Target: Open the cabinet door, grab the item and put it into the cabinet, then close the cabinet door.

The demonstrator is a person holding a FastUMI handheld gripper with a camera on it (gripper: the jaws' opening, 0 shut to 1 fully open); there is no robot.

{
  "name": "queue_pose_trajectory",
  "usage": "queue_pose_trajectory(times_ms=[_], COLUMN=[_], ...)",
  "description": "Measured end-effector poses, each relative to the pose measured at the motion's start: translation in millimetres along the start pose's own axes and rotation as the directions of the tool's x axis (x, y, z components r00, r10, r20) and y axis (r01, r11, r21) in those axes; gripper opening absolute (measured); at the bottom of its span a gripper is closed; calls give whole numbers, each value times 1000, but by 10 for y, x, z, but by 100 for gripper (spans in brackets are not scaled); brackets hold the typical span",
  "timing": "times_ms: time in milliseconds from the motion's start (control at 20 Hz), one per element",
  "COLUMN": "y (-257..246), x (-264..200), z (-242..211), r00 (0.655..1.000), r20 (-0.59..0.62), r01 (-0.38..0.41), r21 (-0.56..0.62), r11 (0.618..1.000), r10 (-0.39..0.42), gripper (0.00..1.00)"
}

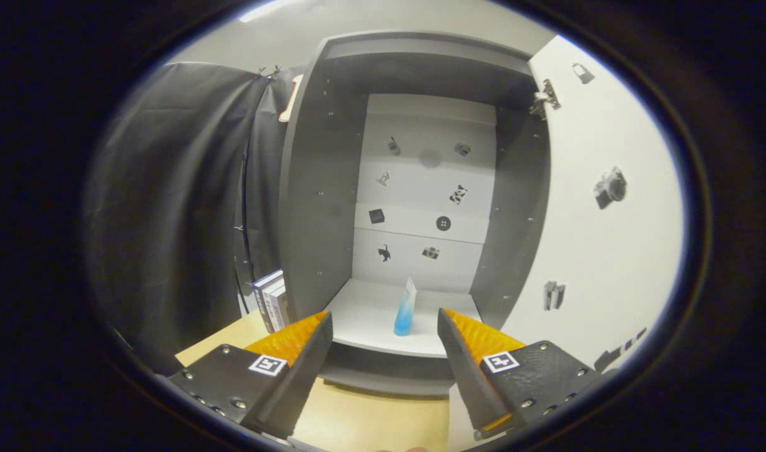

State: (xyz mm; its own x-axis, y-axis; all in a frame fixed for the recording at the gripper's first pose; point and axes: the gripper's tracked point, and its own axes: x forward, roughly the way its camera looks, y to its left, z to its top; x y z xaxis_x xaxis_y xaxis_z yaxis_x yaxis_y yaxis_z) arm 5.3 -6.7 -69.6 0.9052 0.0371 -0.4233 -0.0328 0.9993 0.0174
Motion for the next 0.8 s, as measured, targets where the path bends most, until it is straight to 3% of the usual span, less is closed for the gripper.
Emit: queue_pose_trajectory(times_ms=[450,800], y=[-312,-567], x=[-917,-1649], z=[-448,-756], r00=[985,952], r20=[-35,-64], r01=[171,302], r21=[14,62], r11=[985,951], r10=[-171,-298], gripper=[98,98])
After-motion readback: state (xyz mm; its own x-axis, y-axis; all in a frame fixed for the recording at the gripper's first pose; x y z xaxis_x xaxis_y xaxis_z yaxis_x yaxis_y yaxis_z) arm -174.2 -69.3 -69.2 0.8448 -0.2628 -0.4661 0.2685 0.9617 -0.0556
